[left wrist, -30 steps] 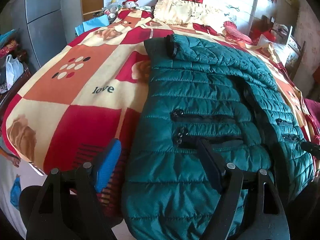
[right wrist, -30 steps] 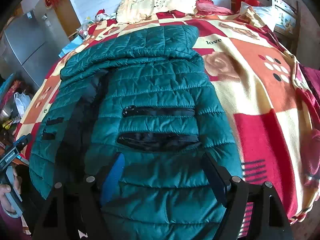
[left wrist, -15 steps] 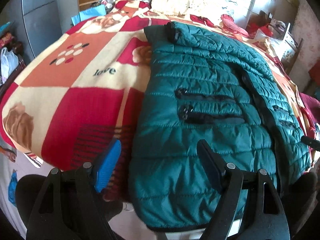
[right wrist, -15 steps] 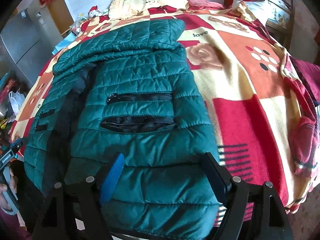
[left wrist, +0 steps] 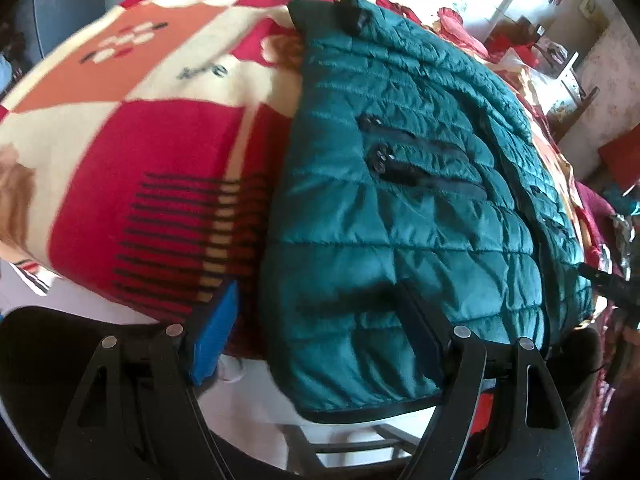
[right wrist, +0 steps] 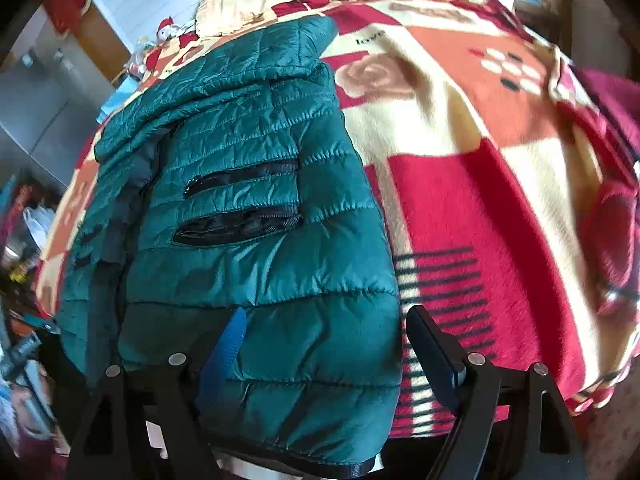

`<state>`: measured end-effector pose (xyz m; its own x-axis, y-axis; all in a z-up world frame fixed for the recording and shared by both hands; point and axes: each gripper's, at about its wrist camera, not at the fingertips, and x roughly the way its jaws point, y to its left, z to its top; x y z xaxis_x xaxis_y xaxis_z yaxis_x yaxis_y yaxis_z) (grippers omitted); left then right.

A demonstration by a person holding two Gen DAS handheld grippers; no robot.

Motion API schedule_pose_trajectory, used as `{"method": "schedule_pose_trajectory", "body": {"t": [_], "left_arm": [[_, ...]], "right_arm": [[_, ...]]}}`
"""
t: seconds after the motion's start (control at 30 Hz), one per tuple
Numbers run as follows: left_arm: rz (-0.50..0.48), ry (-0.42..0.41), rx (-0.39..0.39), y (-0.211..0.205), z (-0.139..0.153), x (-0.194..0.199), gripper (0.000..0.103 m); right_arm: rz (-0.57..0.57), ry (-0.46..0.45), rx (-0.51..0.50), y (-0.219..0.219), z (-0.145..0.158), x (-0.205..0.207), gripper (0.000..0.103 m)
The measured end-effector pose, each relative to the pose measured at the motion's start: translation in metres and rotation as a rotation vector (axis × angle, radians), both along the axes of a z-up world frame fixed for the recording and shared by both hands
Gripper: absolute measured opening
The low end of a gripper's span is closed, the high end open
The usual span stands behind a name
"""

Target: Fold large clothes

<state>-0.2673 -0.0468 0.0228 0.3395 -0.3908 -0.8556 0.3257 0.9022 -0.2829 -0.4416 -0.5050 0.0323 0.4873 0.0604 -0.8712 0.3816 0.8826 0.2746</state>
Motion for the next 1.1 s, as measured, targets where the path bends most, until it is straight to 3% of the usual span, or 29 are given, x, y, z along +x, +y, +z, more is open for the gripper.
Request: {"method": "schedule_pose_trajectory", "body": {"t": [0.23, 0.63, 0.8, 0.93, 1.1], "left_arm": [[-0.026, 0.013, -0.005, -0.009, 0.000, -0.001, 0.079], [-0.025, -0.002, 0.021, -0.013, -0.002, -0.003, 0.079], [-0.022, 0.017, 0.020, -0.013, -0.002, -0.003, 0.079], [-0.027, 0.012, 0.025, -0.014, -0.002, -0.005, 0.079], [-0.048, 0.001, 0.024, -0.016, -0.002, -0.007, 0.075]], "right_arm": [[0.037, -0.021, 0.113, 0.003, -0.005, -0.001, 0.080], [0.154, -0.028, 0.061, 0.020, 0.000, -0.001, 0.080], [0.208, -0.055, -0.015, 0.030, 0.003, 0.000, 0.058], [0.198, -0.096, 0.055, 0.022, 0.007, -0.001, 0.057], [0.207, -0.076, 0.052, 0.024, -0.003, 0.000, 0.057]]}}
